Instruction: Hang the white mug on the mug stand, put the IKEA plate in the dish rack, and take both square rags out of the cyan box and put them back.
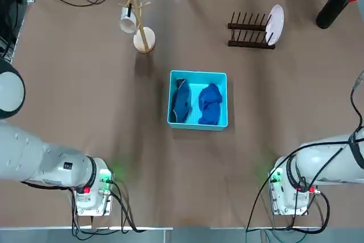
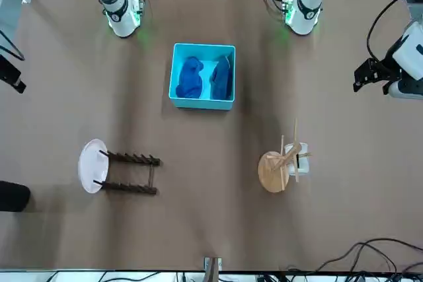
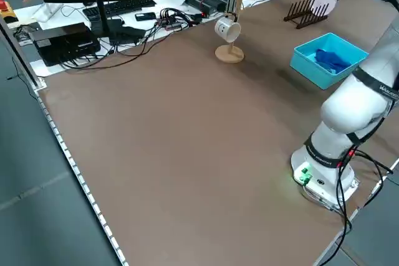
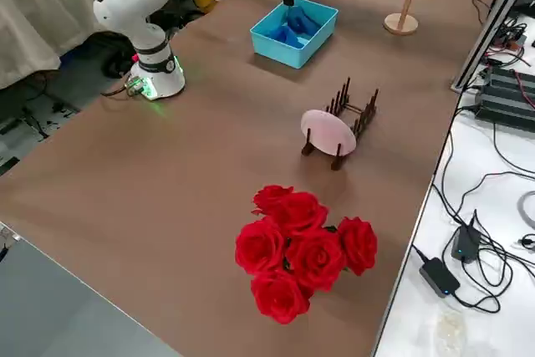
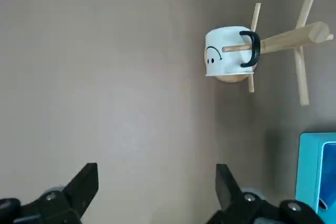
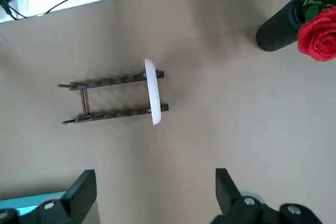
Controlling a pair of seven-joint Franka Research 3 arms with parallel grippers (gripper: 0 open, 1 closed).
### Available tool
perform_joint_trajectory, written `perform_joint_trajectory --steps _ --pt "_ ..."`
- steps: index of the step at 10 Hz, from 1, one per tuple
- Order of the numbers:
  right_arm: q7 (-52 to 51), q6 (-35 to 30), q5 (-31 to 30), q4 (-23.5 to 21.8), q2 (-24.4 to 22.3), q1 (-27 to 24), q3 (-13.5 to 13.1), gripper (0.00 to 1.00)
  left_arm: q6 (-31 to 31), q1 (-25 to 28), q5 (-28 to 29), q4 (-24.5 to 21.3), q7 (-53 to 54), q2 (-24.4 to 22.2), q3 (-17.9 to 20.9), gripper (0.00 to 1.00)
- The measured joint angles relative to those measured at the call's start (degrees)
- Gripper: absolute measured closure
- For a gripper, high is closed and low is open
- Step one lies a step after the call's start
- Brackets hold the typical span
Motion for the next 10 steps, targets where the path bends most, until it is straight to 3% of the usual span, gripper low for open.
perform_joint_trajectory --steps 3,6,10 --pt "-0.8 -0.5 0.0 0.0 0.0 1.0 -0.5 0.00 0.0 0.0 0.0 0.0 0.0 0.0 0.1 0.01" --pt "-2.0 -1.3 0.0 0.0 0.0 3.4 -2.9 0.00 0.0 0.0 0.0 0.1 0.0 0.0 0.0 0.01" --pt "-2.3 -2.3 0.0 0.0 0.0 3.6 -3.1 0.00 0.0 0.0 0.0 0.1 0.0 -0.1 0.0 0.01"
